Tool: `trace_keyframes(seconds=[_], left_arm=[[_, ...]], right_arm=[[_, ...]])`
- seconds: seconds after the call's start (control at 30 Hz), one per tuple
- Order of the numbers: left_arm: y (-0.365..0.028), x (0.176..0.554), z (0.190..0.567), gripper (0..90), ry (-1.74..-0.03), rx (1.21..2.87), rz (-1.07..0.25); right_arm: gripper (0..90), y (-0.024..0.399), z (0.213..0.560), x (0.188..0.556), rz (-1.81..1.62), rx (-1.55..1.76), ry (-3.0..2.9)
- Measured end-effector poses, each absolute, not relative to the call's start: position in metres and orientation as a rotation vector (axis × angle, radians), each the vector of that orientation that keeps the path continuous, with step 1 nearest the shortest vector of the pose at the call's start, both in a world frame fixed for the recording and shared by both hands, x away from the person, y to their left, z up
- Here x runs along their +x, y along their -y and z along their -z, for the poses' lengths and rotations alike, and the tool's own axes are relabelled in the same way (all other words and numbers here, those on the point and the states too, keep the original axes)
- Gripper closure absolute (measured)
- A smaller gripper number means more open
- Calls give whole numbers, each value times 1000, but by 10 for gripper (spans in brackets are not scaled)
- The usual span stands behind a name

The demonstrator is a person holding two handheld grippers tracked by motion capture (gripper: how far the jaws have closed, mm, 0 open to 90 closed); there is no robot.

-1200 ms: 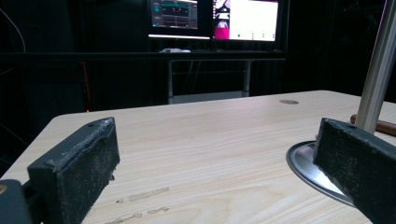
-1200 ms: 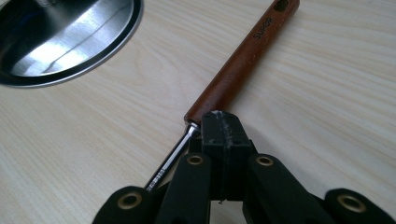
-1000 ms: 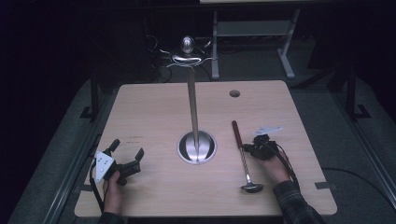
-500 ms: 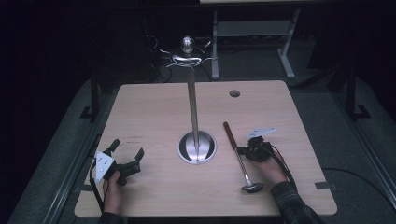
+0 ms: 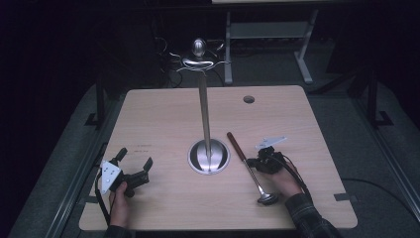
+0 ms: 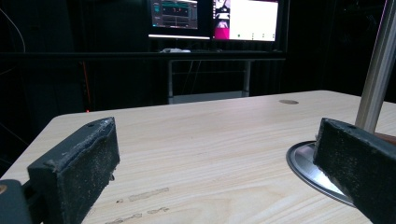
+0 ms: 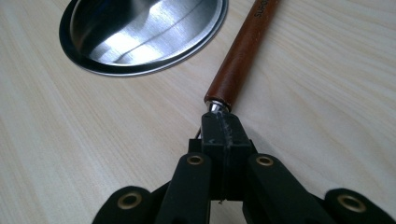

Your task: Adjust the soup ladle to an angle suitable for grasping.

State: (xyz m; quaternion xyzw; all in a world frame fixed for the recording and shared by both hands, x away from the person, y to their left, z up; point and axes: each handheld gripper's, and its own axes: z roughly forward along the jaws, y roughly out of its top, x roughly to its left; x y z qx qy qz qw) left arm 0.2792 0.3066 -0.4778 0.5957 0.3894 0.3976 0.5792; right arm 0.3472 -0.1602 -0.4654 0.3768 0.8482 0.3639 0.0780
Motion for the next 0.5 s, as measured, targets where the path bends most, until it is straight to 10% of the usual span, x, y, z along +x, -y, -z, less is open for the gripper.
trace_keyframes(seconds=[0.5], left_arm=[[-306, 279, 478, 0, -911, 1386, -926]], right_arm=[[896, 168, 450, 335, -1062, 1159, -2564]])
